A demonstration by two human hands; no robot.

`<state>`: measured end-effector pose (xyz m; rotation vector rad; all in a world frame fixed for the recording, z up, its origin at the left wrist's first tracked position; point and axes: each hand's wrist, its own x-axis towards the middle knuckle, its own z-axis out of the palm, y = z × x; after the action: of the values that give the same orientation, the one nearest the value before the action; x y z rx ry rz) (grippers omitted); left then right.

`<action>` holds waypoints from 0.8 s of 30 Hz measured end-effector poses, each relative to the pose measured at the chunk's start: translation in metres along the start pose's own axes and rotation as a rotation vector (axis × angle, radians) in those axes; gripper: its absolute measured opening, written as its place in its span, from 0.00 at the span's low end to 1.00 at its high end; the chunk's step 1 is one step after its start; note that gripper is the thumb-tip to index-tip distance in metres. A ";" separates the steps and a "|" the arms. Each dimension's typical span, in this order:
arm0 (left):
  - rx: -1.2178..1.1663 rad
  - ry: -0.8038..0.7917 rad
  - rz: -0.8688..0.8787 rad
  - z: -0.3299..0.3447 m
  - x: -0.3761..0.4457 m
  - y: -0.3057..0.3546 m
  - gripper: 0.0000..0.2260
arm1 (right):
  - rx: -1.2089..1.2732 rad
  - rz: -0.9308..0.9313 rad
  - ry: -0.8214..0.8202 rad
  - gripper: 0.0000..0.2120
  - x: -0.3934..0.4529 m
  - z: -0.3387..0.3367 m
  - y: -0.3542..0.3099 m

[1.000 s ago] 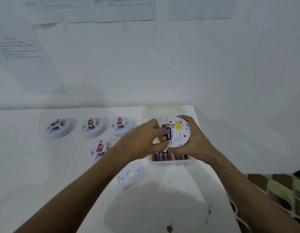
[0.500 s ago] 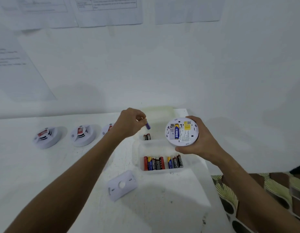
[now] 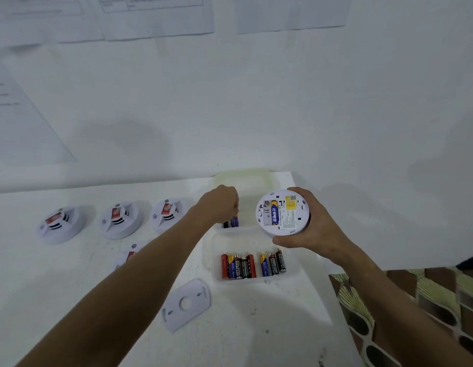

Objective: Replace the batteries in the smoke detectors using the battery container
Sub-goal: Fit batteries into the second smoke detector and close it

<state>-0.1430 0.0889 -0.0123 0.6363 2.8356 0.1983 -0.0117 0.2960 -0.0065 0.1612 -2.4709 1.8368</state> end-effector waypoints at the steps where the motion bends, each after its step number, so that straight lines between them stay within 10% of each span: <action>1: 0.044 -0.002 0.001 0.001 0.000 0.001 0.08 | 0.001 -0.004 -0.002 0.41 0.001 0.001 0.000; 7: 0.109 0.016 0.025 -0.003 -0.004 0.002 0.08 | -0.016 -0.036 -0.016 0.40 0.005 0.002 -0.002; 13: -0.565 0.183 0.221 -0.049 -0.049 0.037 0.08 | -0.041 -0.064 -0.018 0.42 0.008 -0.001 0.001; 24: -0.531 0.124 0.240 -0.045 -0.068 0.046 0.14 | -0.015 -0.114 -0.001 0.41 0.010 0.004 -0.006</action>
<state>-0.0762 0.0969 0.0527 0.8514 2.6276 1.0182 -0.0209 0.2896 -0.0007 0.2950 -2.4203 1.7735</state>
